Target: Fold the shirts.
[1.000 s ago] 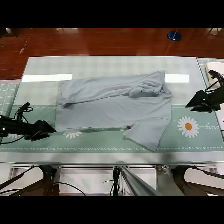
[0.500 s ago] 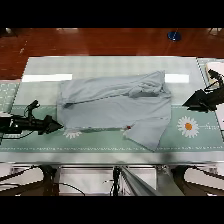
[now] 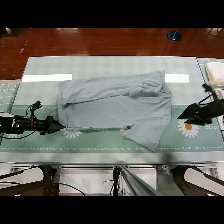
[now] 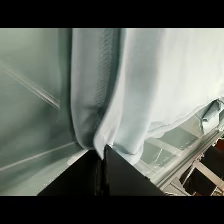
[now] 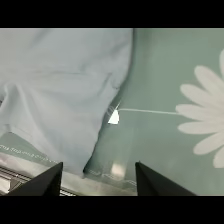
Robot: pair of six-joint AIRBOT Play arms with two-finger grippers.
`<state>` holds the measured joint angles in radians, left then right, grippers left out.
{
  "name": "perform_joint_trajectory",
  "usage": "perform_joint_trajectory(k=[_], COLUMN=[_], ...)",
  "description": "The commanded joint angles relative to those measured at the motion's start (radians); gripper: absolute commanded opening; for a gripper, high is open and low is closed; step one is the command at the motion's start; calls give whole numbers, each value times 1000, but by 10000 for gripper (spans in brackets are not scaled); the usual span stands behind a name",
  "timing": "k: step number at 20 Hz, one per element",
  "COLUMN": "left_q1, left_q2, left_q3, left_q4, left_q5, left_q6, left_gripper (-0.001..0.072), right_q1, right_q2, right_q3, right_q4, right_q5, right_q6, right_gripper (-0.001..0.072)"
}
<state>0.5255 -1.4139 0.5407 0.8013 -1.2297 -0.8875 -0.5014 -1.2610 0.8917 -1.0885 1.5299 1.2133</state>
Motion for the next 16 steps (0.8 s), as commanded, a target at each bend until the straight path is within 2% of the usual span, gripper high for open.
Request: perform_joint_trajectory(k=[1, 8, 9, 11, 14, 16], left_q1=[6, 6, 6, 6, 6, 6], left_q2=[-1, -1, -1, -1, -1, -1], left_q3=[1, 2, 2, 6, 25, 40], left_q4=[2, 2, 2, 2, 2, 2], left_q5=[-3, -12, -12, -12, -15, -32], left_q6=[6, 16, 17, 16, 16, 16], left_gripper=[32, 32, 32, 32, 32, 32], right_q1=[-2, 64, 98, 175, 249, 254], right_q2=[21, 20, 19, 16, 16, 16], right_q3=[-169, -238, -242, -250, -251, -251], right_q4=[71, 189, 190, 183, 145, 146], right_q5=[-140, -307, -319, -334, -376, -417], right_q6=[-33, -53, -46, -39, -6, 9], right_gripper=[535, 524, 491, 475, 301, 85])
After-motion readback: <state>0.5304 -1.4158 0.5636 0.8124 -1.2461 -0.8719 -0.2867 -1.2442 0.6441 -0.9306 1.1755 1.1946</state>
